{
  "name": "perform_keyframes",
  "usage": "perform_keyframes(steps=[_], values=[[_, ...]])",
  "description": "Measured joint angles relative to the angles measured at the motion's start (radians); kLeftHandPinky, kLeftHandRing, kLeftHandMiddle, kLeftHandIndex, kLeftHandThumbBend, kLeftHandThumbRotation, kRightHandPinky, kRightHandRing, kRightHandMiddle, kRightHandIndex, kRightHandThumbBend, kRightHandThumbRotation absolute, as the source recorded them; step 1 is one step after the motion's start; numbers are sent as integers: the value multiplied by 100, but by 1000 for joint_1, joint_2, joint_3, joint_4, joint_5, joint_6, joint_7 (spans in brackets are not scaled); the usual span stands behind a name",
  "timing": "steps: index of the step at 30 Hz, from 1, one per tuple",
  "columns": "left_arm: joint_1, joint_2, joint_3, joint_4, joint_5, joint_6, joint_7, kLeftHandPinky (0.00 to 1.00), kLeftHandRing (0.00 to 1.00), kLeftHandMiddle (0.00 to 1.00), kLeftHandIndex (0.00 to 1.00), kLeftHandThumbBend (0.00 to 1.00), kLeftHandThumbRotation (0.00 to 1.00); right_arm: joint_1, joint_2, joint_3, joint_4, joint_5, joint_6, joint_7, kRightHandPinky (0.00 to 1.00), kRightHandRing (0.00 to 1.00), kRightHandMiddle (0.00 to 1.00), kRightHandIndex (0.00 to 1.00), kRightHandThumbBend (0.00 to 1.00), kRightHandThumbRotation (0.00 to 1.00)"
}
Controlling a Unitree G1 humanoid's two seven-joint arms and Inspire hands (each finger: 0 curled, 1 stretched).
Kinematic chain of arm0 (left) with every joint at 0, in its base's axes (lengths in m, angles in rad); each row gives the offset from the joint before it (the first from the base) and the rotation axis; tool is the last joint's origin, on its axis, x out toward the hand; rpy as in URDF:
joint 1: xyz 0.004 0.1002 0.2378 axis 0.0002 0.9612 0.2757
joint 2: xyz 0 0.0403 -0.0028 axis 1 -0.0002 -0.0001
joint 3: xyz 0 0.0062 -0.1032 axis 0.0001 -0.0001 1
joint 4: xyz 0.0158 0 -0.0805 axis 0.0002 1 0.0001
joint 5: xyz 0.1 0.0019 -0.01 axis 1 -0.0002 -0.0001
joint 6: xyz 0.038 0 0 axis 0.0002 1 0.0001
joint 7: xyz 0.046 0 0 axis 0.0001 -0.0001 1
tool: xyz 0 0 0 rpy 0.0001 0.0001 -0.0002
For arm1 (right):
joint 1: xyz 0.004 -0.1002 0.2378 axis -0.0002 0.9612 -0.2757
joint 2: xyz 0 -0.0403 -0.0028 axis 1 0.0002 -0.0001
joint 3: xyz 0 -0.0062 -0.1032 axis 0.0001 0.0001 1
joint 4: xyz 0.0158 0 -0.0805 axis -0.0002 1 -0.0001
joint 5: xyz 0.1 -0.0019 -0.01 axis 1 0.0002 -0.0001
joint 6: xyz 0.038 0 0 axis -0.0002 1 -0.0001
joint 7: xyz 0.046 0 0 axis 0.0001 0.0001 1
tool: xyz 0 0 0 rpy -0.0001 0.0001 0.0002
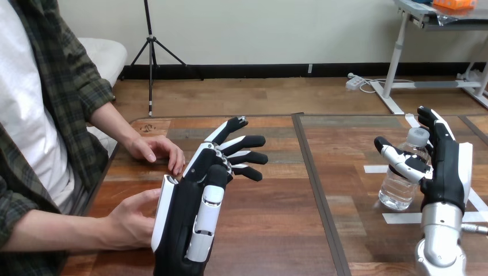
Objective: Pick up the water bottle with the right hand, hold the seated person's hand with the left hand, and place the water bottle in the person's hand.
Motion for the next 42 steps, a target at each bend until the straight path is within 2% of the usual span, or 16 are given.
perform_keyframes(steps=[10,24,42], values=[[1,0,0,0,-1,0,0,54,66,73,84,31,100,-28,-29,18,43,-10,43,9,82,87,88,85,70,0],[1,0,0,0,-4,0,-2,54,66,73,84,33,100,-59,-29,37,119,-10,67,15,84,88,88,85,70,0],[3,0,0,0,-6,0,-3,54,66,73,84,32,100,-76,-30,56,157,-8,98,27,88,90,90,87,69,0]])
